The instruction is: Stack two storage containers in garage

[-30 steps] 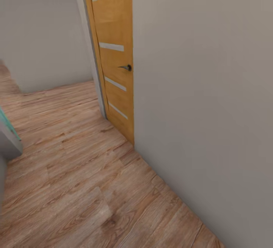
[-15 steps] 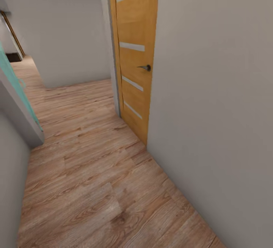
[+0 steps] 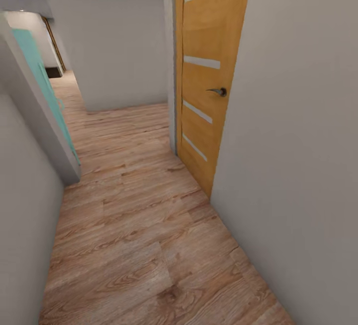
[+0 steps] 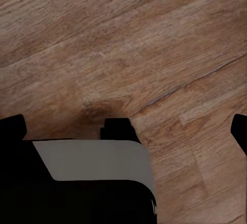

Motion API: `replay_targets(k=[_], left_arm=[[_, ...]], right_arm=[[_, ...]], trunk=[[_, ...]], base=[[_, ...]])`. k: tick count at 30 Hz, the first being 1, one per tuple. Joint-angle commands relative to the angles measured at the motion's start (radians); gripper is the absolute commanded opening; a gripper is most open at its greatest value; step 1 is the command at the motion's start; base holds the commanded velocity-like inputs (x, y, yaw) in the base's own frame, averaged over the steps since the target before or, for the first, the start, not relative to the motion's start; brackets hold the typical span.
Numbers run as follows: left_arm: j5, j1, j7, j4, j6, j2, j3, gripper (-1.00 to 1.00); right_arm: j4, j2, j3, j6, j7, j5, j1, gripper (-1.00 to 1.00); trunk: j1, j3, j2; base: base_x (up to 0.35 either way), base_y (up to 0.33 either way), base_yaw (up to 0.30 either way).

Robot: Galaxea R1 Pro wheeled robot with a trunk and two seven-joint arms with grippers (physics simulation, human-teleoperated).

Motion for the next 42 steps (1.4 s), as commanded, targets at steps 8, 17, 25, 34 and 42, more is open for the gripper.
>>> replay_targets(k=[8,17,25,34,42], left_arm=[[0.007,0.0,0.001,0.0,0.003,0.0,0.0,1.0],[0.007,-0.001,0.002,0.0,0.003,0.0,0.0,1.0],[0.007,-0.001,0.002,0.0,0.003,0.001,0.0,1.0],[0.007,0.0,0.001,0.0,0.003,0.001,0.0,1.0],[0.007,-0.001,0.001,0.0,0.003,0.001,0.0,1.0]], right_arm=[[0.003,0.001,0.008,-0.006,0.0,-0.009,-0.001,1.0],[0.003,0.001,0.008,-0.006,0.0,-0.009,-0.001,1.0],[0.003,0.001,0.008,-0.006,0.0,-0.009,-0.001,1.0],[0.003,0.001,0.008,-0.006,0.0,-0.009,-0.001,1.0],[0.003,0.001,0.008,-0.006,0.0,-0.009,-0.001,1.0]], trunk=[[0.001,-0.001,0.0],[0.001,-0.001,0.0],[0.001,-0.001,0.0],[0.001,-0.001,0.0],[0.001,-0.001,0.0]], base=[[0.319,0.0,0.27],[0.321,0.0,0.27],[0.321,0.0,0.27],[0.321,0.0,0.27],[0.321,0.0,0.247]])
